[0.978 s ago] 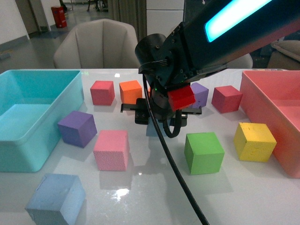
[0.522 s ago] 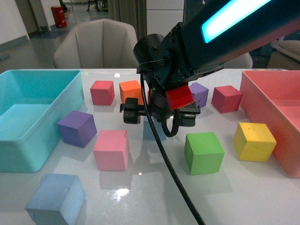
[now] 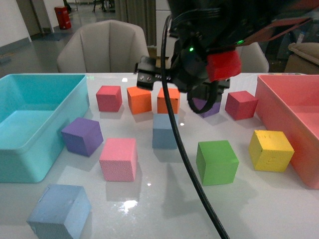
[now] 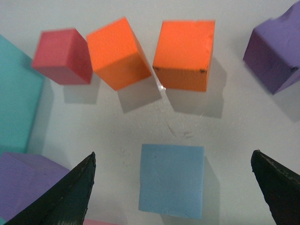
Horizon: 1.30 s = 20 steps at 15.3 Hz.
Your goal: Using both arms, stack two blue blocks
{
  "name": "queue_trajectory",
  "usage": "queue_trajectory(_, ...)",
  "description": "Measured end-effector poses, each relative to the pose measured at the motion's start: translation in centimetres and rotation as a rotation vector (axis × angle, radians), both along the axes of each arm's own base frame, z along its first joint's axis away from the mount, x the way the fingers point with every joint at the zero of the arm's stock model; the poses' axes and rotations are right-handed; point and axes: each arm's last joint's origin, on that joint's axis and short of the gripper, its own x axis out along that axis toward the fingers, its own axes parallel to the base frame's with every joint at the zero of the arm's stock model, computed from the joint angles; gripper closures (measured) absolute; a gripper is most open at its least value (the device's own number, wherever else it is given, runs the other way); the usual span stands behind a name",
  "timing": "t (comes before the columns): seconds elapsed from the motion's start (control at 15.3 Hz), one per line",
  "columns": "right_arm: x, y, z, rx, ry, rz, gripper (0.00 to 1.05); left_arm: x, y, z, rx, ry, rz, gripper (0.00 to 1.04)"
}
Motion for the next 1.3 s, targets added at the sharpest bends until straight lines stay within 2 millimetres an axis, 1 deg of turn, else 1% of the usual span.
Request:
queue_trajectory(0.07, -1.0, -0.7, 1.0, 0.026, -0.042, 0.005, 0.06, 0.0, 0.0, 0.0, 0.000, 0.000, 0.000, 0.07)
queue_trajectory(0.13, -2.3, -1.8, 2.2, 0.036, -0.116, -0.007, 0.06, 0.0, 0.0, 0.0, 0.000, 0.000, 0.000, 0.07)
queue_trajectory(0.2, -4.5, -3.1, 3.7, 0.052, -0.210, -0.007, 0.06, 0.0, 0.0, 0.0, 0.000, 0.000, 0.000, 0.07)
queue_trajectory(0.26, -6.7, -4.5, 4.8, 0.067, -0.279, -0.014, 0.06, 0.0, 0.0, 0.0, 0.000, 0.000, 0.000, 0.07)
queue_trajectory(0.33, -9.4, -5.8, 5.6, 0.086, -0.334, -0.008, 0.06, 0.0, 0.0, 0.0, 0.000, 0.000, 0.000, 0.07)
queue_trajectory(0.46, -12.3, -7.2, 5.5, 0.090, -0.369, -0.011, 0.06, 0.0, 0.0, 0.0, 0.000, 0.000, 0.000, 0.07)
queue_trajectory(0.52, -13.6, -7.7, 5.4, 0.062, -0.479, -0.051, 0.11, 0.0, 0.0, 0.0, 0.000, 0.000, 0.000, 0.07)
queue_trajectory(0.59, -16.0, -8.7, 5.1, -0.035, -0.590, -0.131, 0.22, 0.0, 0.0, 0.0, 0.000, -0.001, 0.000, 0.07)
queue_trajectory(0.65, -20.2, -10.9, 5.0, -0.156, -0.636, -0.164, 0.36, 0.0, 0.0, 0.0, 0.000, 0.000, 0.000, 0.07)
queue_trajectory(0.72, -22.8, -12.6, 5.2, -0.199, -0.643, -0.164, 0.46, 0.0, 0.0, 0.0, 0.000, 0.000, 0.000, 0.07)
queue_trajectory(0.78, -25.1, -14.3, 5.1, -0.228, -0.639, -0.171, 0.55, 0.0, 0.0, 0.0, 0.000, 0.000, 0.000, 0.07)
queue_trajectory(0.85, -27.1, -15.8, 4.6, -0.246, -0.628, -0.170, 0.64, 0.0, 0.0, 0.0, 0.000, 0.000, 0.000, 0.07)
queue_trajectory(0.91, -28.5, -17.2, 4.0, -0.249, -0.619, -0.162, 0.73, 0.0, 0.0, 0.0, 0.000, 0.000, 0.000, 0.07)
queue_trajectory(0.98, -30.2, -18.8, 3.5, -0.249, -0.629, -0.180, 0.86, 0.0, 0.0, 0.0, 0.000, 0.000, 0.000, 0.07)
queue_trajectory(1.04, -31.1, -19.3, 3.6, -0.242, -0.678, -0.196, 0.97, 0.0, 0.0, 0.0, 0.000, 0.000, 0.000, 0.07)
queue_trajectory(1.11, -31.5, -19.3, 4.0, -0.236, -0.724, -0.180, 1.03, 0.0, 0.0, 0.0, 0.000, 0.000, 0.000, 0.07)
queue_trajectory(1.17, -31.8, -19.4, 4.1, -0.228, -0.744, -0.171, 1.03, 0.0, 0.0, 0.0, 0.000, 0.000, 0.000, 0.07)
queue_trajectory(1.24, -32.0, -19.8, 3.5, -0.227, -0.732, -0.155, 1.03, 0.0, 0.0, 0.0, 0.000, 0.000, 0.000, 0.07)
queue_trajectory(1.3, -32.1, -20.5, 2.8, -0.239, -0.708, -0.177, 1.03, 0.0, 0.0, 0.0, 0.000, 0.000, 0.000, 0.07)
